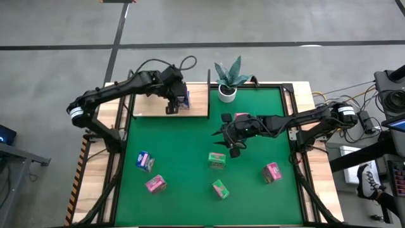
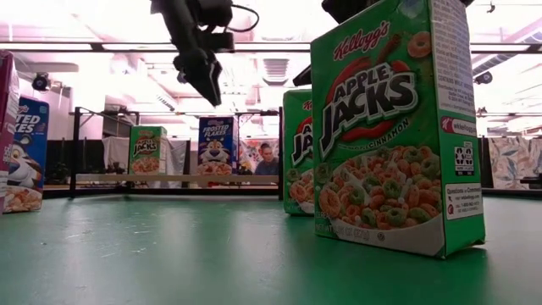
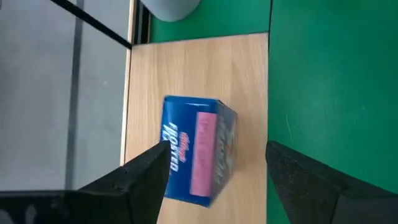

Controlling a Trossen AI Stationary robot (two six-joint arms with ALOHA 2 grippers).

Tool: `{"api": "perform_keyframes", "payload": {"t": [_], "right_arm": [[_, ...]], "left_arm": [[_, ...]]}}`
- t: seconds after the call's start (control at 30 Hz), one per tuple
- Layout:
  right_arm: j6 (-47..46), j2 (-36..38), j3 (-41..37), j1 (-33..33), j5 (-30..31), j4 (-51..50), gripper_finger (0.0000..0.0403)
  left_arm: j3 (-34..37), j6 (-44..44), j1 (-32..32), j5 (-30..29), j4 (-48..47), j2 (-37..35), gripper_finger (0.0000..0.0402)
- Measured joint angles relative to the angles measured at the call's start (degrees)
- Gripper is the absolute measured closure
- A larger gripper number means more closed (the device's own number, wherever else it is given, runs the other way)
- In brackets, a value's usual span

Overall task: Stack cereal on shelf
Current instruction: Put the top left blue cereal box on the shelf

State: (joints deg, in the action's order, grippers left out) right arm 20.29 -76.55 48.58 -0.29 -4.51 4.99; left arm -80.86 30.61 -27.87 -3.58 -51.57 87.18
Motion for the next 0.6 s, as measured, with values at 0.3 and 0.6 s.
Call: {"api": "perform_keyframes", "payload": {"t": [0.3,0.6], "right_arm": [[0.2,0.0,0.0,-1.0,-0.4,-1.9,0.0253],[0.3,0.0,-0.1,-1.2,-0.4,-2.0,0.0252]], "left_arm": [[0.0,1.7,-5.7,9.9,2.2,1.6,0.0155],[0.0,1.9,-8.4,10.6,4.4,4.3,0.0155]]}}
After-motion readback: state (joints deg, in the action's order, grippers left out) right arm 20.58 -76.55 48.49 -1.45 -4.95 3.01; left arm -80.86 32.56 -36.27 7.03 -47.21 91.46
